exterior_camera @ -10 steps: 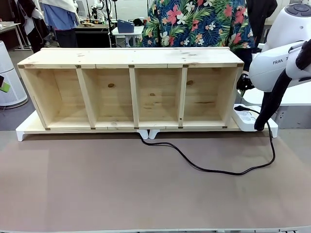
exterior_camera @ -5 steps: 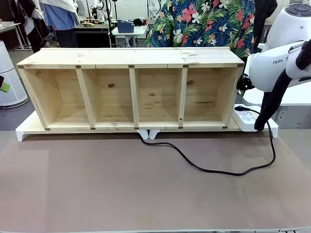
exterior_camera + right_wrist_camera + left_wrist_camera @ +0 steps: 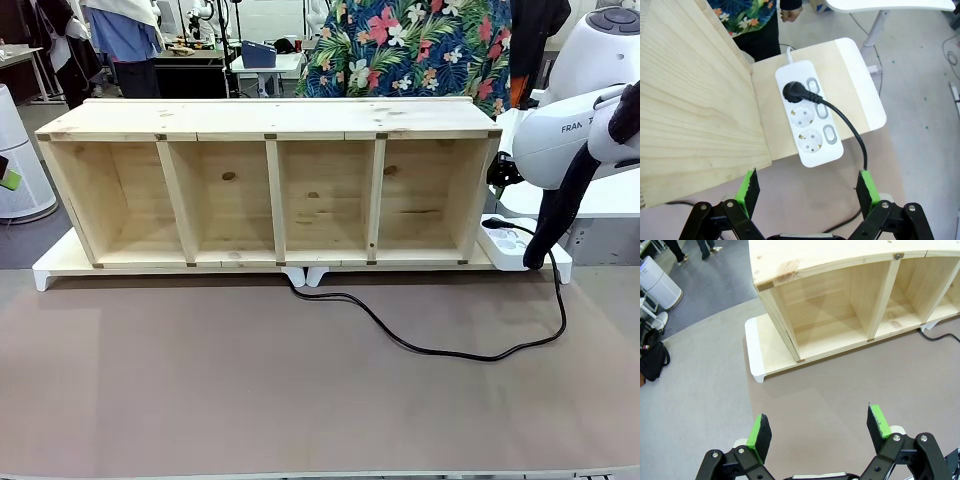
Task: Perform cable management.
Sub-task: Release the Power Cable when the human grasps it.
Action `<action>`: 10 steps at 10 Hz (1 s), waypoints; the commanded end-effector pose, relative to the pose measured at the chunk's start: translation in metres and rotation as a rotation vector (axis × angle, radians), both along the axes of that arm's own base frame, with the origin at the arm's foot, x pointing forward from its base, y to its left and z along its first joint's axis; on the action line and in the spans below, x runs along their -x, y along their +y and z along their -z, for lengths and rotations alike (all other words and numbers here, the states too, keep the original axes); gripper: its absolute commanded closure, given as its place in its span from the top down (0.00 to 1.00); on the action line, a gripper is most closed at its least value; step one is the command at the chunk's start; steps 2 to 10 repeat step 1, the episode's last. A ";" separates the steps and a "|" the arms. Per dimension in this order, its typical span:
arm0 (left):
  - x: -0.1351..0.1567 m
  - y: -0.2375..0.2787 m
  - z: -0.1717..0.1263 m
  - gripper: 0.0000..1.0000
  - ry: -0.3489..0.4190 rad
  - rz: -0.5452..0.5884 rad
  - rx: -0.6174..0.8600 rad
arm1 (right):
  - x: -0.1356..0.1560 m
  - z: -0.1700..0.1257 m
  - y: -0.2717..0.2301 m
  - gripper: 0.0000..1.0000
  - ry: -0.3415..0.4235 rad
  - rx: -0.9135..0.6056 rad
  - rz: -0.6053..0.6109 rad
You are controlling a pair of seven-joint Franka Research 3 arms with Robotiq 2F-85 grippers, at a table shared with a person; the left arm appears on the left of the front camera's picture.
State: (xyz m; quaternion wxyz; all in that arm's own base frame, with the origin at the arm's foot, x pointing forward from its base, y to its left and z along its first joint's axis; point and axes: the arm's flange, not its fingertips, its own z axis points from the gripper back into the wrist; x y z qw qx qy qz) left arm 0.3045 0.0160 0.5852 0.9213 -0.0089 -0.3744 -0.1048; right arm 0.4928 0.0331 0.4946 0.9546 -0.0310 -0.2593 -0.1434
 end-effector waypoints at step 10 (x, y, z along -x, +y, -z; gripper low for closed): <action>0.000 0.001 0.000 1.00 0.005 -0.002 0.004 | 0.000 0.001 0.000 1.00 0.005 0.000 0.002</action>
